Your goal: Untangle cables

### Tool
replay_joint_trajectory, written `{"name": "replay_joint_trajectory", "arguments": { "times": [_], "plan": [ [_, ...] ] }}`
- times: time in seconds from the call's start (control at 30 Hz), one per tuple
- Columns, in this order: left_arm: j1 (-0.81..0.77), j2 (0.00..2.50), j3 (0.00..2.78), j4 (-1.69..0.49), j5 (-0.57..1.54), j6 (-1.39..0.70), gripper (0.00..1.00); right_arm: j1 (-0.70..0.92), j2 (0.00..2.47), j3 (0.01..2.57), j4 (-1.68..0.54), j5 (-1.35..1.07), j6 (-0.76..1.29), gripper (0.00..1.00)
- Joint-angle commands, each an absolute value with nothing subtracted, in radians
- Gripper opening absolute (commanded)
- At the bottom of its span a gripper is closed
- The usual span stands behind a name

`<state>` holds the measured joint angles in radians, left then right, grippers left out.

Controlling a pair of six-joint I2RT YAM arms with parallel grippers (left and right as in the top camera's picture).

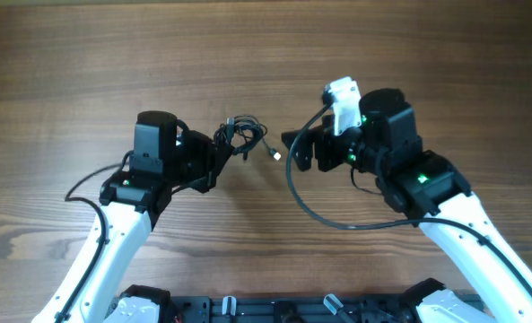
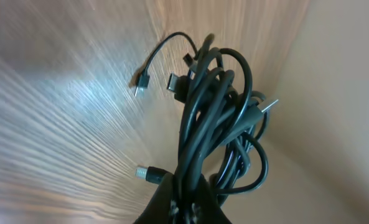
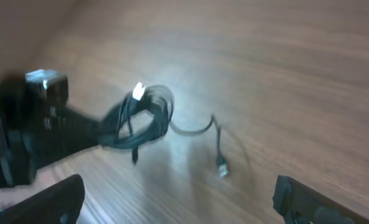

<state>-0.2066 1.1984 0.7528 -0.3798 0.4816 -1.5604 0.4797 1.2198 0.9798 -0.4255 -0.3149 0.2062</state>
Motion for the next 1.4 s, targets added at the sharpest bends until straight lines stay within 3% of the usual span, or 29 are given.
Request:
{"name": "replay_joint_trajectory", "arguments": {
  "times": [0.0, 0.03, 0.07, 0.2, 0.27, 0.3, 0.33, 0.37, 0.43, 0.63, 0.67, 0.7, 0.73, 0.77, 0.87, 0.97, 1.07, 1.2, 1.27, 1.3, 1.37],
  "plan": [
    [-0.203, 1.184, 0.773, -0.374, 0.505, -1.777, 0.04, 0.524, 1.287, 0.842, -0.291, -0.518, 0.132, 0.91],
    [-0.203, 1.184, 0.773, -0.374, 0.517, -1.79, 0.04, 0.542, 1.309, 0.796, -0.193, -0.554, 0.136, 0.8],
    [-0.203, 1.184, 0.773, -0.374, 0.533, -1.794, 0.04, 0.562, 1.337, 0.756, -0.099, -0.558, 0.16, 0.77],
    [-0.205, 1.184, 0.773, -0.374, 0.569, -1.793, 0.04, 0.603, 1.449, 0.72, 0.133, -0.557, 0.237, 0.78],
    [-0.205, 1.184, 0.773, -0.374, 0.582, -1.793, 0.04, 0.61, 1.493, 0.72, 0.206, -0.554, 0.236, 0.71],
    [-0.205, 1.184, 0.773, -0.374, 0.588, -1.793, 0.04, 0.611, 1.521, 0.72, 0.244, -0.538, 0.24, 0.62],
    [-0.205, 1.184, 0.773, -0.374, 0.6, -1.79, 0.04, 0.61, 1.553, 0.721, 0.272, -0.461, 0.284, 0.37],
    [-0.205, 1.184, 0.773, -0.374, 0.603, -1.788, 0.04, 0.61, 1.559, 0.72, 0.274, -0.431, 0.302, 0.23],
    [-0.205, 1.184, 0.773, -0.374, 0.611, -1.788, 0.04, 0.61, 1.56, 0.721, 0.265, -0.402, 0.318, 0.04],
    [-0.205, 1.184, 0.773, -0.369, 0.614, -1.679, 0.04, 0.56, 1.56, 0.721, -0.035, -0.209, 0.395, 0.05],
    [-0.205, 1.184, 0.773, -0.369, 0.614, -1.646, 0.04, 0.544, 1.56, 0.721, -0.054, -0.21, 0.396, 0.08],
    [-0.205, 1.184, 0.773, -0.368, 0.619, -1.597, 0.04, 0.529, 1.56, 0.721, -0.064, -0.21, 0.401, 0.54],
    [-0.205, 1.184, 0.773, -0.364, 0.624, -1.515, 0.04, 0.513, 1.56, 0.721, -0.069, -0.21, 0.403, 0.91],
    [-0.205, 1.184, 0.773, -0.356, 0.625, -1.411, 0.04, 0.494, 1.56, 0.721, -0.073, -0.218, 0.41, 1.0],
    [-0.205, 1.184, 0.773, -0.355, 0.627, -1.018, 0.04, 0.421, 1.544, 0.721, -0.073, -0.358, 0.42, 1.0],
    [-0.205, 1.184, 0.772, -0.361, 0.636, -0.683, 0.04, 0.28, 1.507, 0.721, -0.05, -0.744, 0.339, 1.0],
    [-0.207, 1.184, 0.773, -0.364, 0.648, -0.5, 0.04, 0.222, 1.508, 0.721, 0.017, -1.143, 0.236, 1.0],
    [-0.241, 1.184, 0.773, -0.369, 0.729, -0.317, 0.04, 0.25, 1.508, 0.721, 0.036, -1.196, 0.277, 0.99],
    [-0.279, 1.184, 0.773, -0.37, 0.728, -0.317, 0.04, 0.271, 1.508, 0.721, 0.065, -1.211, 0.302, 0.9],
    [-0.294, 1.184, 0.772, -0.37, 0.728, -0.312, 0.04, 0.28, 1.508, 0.721, 0.091, -1.21, 0.326, 0.8],
    [-0.324, 1.184, 0.773, -0.37, 0.719, -0.292, 0.08, 0.289, 1.508, 0.721, 0.133, -1.205, 0.353, 0.46]
  ]
}}
